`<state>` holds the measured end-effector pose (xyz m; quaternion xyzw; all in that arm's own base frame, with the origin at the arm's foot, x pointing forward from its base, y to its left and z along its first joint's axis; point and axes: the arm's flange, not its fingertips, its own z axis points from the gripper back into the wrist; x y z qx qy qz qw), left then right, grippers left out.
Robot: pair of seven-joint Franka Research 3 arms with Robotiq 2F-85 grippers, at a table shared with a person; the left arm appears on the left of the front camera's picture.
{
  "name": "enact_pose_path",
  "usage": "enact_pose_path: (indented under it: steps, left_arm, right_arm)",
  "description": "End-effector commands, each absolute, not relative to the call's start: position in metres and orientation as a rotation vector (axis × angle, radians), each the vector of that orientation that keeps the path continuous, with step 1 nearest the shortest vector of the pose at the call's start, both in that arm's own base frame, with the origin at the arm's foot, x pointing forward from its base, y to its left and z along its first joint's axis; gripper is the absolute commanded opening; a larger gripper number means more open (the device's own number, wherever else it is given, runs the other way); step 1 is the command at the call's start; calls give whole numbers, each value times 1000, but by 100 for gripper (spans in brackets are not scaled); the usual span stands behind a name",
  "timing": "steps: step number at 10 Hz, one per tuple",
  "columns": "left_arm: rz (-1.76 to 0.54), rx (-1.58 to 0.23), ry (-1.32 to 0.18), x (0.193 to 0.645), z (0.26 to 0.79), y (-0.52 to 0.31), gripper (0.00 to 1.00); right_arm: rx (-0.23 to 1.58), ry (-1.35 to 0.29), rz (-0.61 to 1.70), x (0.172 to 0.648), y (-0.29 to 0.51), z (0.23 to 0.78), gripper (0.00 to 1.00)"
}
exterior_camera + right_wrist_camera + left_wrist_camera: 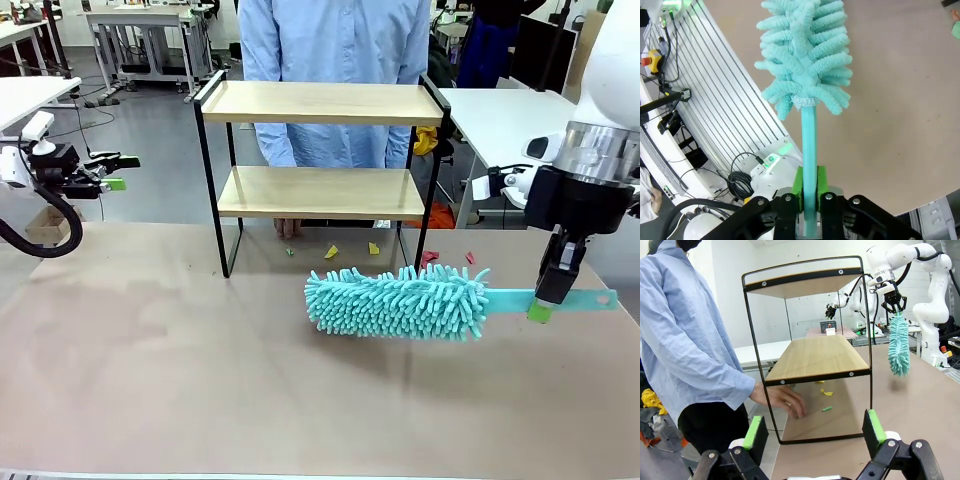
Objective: Clean the shelf.
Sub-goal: Clean the specific section of the Shelf indicated by the human with the Duster.
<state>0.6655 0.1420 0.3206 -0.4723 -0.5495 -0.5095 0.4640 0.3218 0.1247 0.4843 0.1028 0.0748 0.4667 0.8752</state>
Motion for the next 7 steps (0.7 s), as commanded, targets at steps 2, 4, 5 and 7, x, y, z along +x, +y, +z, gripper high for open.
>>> enact_pose_path:
  steps: [2, 4, 5, 7]
  left_arm:
    - [-1262, -1153, -1364, 663, 323, 140, 100]
    - [-1262, -1153, -1364, 663, 323, 140, 100]
    - [-1262, -1153, -1364, 663, 323, 140, 100]
    - [-1262, -1153, -1364, 663, 323, 140, 100]
  right_arm:
    - [206, 153, 957, 323, 127, 487, 12]
    - [206, 153, 957, 323, 127, 487, 12]
    - [206, 153, 957, 323, 127, 487, 12]
    - [206, 153, 957, 323, 127, 487, 12]
